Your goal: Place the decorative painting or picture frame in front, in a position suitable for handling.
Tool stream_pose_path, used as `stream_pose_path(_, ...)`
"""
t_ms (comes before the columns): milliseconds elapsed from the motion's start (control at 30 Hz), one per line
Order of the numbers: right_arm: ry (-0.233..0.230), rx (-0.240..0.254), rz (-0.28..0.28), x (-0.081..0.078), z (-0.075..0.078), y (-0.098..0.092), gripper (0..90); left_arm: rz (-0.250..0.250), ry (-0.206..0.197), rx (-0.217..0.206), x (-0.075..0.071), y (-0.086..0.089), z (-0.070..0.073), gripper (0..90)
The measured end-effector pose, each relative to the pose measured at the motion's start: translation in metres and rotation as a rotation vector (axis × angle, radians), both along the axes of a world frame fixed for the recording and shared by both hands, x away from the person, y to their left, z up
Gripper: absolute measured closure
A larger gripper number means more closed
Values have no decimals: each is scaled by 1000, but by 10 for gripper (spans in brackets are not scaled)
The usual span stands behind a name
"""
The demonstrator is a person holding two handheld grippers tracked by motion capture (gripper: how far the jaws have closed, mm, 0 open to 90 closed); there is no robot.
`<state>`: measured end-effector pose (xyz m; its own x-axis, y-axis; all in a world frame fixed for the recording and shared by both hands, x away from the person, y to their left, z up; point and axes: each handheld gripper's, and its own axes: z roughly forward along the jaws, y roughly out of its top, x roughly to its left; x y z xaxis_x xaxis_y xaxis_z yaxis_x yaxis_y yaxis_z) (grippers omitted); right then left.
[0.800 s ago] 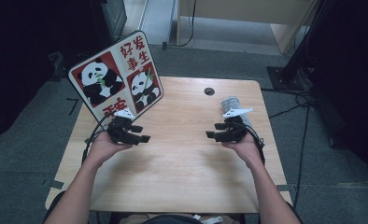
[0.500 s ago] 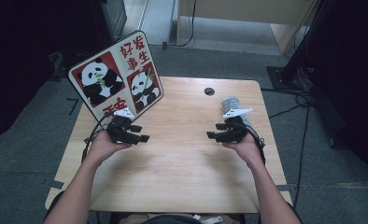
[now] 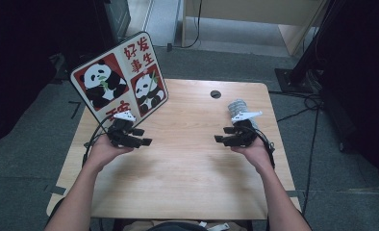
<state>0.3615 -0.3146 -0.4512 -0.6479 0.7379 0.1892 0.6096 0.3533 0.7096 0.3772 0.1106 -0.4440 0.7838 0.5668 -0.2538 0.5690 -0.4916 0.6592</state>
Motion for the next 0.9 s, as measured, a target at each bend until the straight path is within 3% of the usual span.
stream_pose_path(400, -1, 2, 14, 6, 4, 1, 392, 27, 22, -8, -8, 13, 2, 388)
stream_pose_path(900, 13, -11, 79, 20, 3, 19, 394, 105, -1, -44, -26, 46, 10, 407)
